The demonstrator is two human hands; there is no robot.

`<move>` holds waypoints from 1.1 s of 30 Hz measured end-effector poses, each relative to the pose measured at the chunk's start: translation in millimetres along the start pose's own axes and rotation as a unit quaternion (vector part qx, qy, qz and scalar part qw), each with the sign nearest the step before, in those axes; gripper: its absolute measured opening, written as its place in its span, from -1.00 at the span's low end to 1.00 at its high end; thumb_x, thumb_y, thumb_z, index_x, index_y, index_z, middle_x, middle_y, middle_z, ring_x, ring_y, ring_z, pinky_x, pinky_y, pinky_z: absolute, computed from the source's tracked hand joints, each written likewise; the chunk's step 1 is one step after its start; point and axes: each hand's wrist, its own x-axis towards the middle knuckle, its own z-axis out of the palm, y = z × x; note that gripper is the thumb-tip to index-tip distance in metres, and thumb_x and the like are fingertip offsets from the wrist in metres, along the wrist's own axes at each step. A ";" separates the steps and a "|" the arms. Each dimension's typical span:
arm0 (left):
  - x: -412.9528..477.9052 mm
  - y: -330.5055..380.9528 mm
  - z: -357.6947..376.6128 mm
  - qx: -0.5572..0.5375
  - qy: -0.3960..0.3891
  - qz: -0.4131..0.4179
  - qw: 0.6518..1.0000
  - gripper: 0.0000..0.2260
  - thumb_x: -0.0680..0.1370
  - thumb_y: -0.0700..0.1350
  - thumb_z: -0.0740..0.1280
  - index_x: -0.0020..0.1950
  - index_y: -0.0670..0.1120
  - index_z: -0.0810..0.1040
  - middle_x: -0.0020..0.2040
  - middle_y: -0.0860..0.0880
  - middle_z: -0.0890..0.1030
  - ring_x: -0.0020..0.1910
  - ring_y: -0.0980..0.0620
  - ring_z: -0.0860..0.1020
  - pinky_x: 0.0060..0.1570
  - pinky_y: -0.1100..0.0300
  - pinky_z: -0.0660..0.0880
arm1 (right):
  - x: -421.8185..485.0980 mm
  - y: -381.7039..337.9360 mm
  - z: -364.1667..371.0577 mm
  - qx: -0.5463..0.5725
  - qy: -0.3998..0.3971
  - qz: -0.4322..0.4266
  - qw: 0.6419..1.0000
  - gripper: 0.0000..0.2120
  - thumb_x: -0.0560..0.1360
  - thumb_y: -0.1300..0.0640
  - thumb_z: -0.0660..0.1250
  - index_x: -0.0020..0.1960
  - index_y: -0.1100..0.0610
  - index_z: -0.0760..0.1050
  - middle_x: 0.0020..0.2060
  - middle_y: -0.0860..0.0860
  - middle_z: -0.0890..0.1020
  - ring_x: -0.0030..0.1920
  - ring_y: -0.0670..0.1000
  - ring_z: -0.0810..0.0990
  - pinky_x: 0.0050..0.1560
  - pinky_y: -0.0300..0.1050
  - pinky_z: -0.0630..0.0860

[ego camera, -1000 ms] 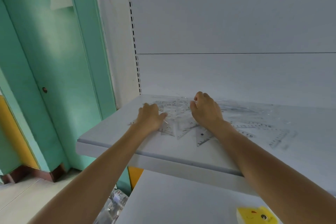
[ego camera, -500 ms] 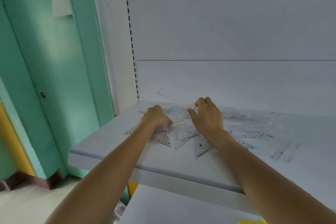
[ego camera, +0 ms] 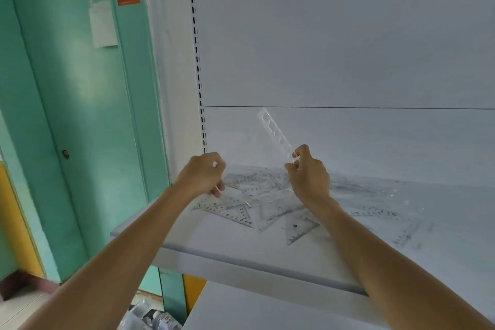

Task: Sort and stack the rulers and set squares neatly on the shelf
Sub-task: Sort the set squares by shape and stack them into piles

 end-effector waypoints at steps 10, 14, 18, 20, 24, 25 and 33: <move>-30.8 37.2 27.6 0.070 -0.127 0.100 0.984 -0.75 0.37 -0.13 0.47 0.00 0.01 0.53 -0.18 0.10 0.56 -0.29 0.16 0.55 -0.41 0.40 0.43 | 6.1 24.7 -55.2 0.011 -0.072 0.090 0.993 -0.68 0.45 0.16 0.29 0.18 0.14 0.37 -0.07 0.06 0.48 -0.17 0.06 0.48 -0.21 -0.14 0.37; -29.8 66.5 77.6 0.091 -0.118 0.183 0.972 -0.67 0.41 -0.09 0.42 0.16 0.01 0.50 -0.17 0.16 0.46 -0.21 0.15 0.46 -0.30 0.36 0.34 | -13.8 86.3 -105.4 -0.009 -0.032 0.107 0.994 -0.61 0.46 0.00 0.34 0.22 0.11 0.39 -0.03 0.07 0.58 -0.01 0.12 0.54 -0.06 -0.10 0.43; -33.2 120.4 133.9 0.081 -0.144 0.259 0.952 -0.48 0.46 -0.06 0.36 0.39 0.07 0.28 -0.12 0.18 0.48 -0.21 0.20 0.49 -0.20 0.29 0.39 | -34.8 156.2 -174.4 -0.046 -0.004 0.133 0.990 -0.60 0.46 0.00 0.34 0.25 0.08 0.38 -0.10 0.00 0.56 0.00 0.09 0.53 -0.06 -0.13 0.36; -37.7 150.9 165.0 0.068 -0.164 0.281 0.943 -0.54 0.46 -0.04 0.36 0.31 0.10 0.30 -0.12 0.20 0.50 -0.24 0.21 0.50 -0.25 0.31 0.38 | -44.1 190.4 -213.9 -0.079 0.005 0.139 0.987 -0.64 0.46 0.01 0.34 0.22 0.06 0.41 -0.08 -0.01 0.57 0.02 0.08 0.54 -0.04 -0.13 0.37; -56.9 217.1 227.8 0.062 -0.195 0.329 0.922 -0.63 0.46 0.00 0.38 0.24 0.12 0.41 -0.08 0.20 0.49 -0.22 0.23 0.48 -0.19 0.33 0.37 | -52.4 248.8 -293.1 -0.169 -0.019 0.121 0.978 -0.66 0.44 0.05 0.39 0.18 0.11 0.49 0.04 0.04 0.56 0.03 0.07 0.54 -0.01 -0.14 0.39; -62.1 233.2 243.7 0.063 -0.194 0.344 0.917 -0.63 0.46 0.01 0.38 0.25 0.12 0.43 -0.06 0.16 0.47 -0.21 0.21 0.47 -0.14 0.32 0.38 | -52.8 261.5 -311.8 -0.187 -0.028 0.116 0.975 -0.66 0.43 0.06 0.40 0.17 0.12 0.50 0.04 0.05 0.55 0.03 0.07 0.54 0.00 -0.14 0.39; -95.5 341.7 360.3 -0.007 -0.175 0.370 0.912 -0.66 0.42 0.00 0.44 0.16 0.01 0.51 -0.06 0.12 0.52 -0.15 0.15 0.51 -0.07 0.22 0.48 | -81.7 365.3 -431.1 -0.184 0.016 0.145 0.972 -0.68 0.41 0.10 0.42 0.13 0.14 0.51 -0.07 0.03 0.53 -0.06 0.02 0.48 0.04 -0.09 0.41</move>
